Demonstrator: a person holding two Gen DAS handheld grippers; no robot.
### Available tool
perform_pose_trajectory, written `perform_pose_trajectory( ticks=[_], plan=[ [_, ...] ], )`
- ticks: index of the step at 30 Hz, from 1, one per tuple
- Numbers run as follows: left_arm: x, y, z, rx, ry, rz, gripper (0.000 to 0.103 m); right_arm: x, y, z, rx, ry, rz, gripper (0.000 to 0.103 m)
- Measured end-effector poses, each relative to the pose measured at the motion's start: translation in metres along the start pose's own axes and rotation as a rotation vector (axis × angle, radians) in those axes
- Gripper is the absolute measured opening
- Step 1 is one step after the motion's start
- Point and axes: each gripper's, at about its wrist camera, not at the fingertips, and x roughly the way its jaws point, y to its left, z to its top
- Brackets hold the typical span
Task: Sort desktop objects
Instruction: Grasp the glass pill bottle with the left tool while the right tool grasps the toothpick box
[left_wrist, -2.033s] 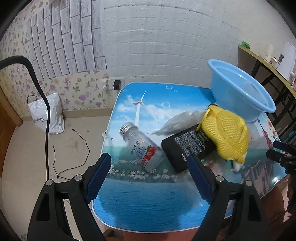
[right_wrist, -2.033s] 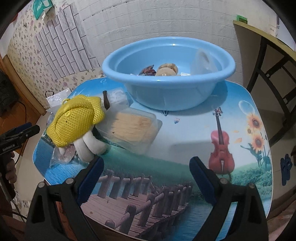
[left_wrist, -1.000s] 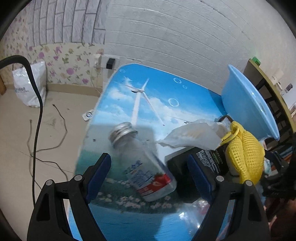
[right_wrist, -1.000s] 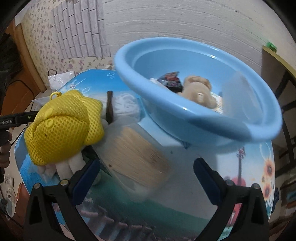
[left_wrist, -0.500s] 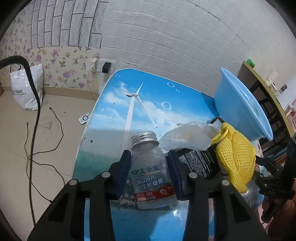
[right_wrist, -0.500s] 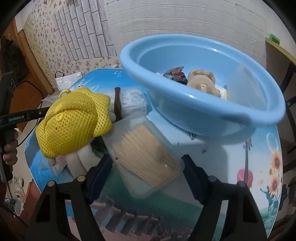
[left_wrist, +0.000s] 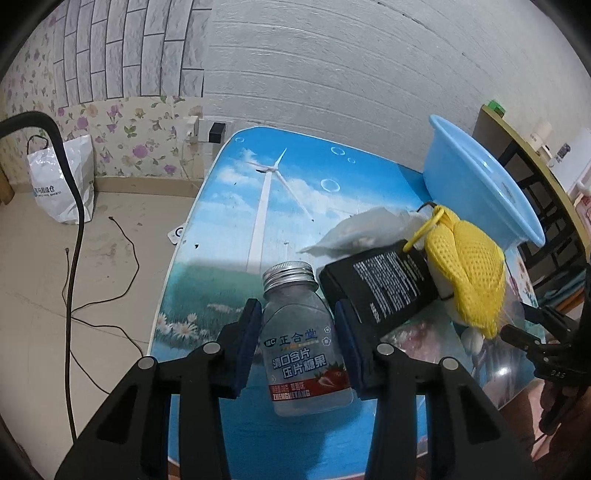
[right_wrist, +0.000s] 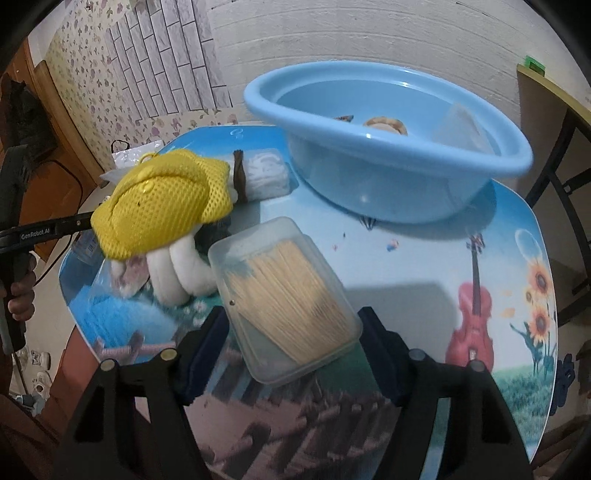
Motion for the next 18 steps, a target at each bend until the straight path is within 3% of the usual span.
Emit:
perform_pose_trajectory(
  ticks=[7,11,18],
  plan=[
    [-0.003,0.0,-0.004,0.023,0.008,0.016,0.04,-0.011,0.004,-0.013,-0.032,0.014,-0.009,0.071],
    [0.003,0.0,-0.002,0.023,0.019,0.045,0.04,-0.01,0.003,-0.007,-0.049,-0.015,-0.021,0.085],
    [0.015,-0.002,0.0,0.038,0.025,0.079,0.041,0.01,0.009,0.01,-0.11,-0.002,-0.036,0.085]
  ],
)
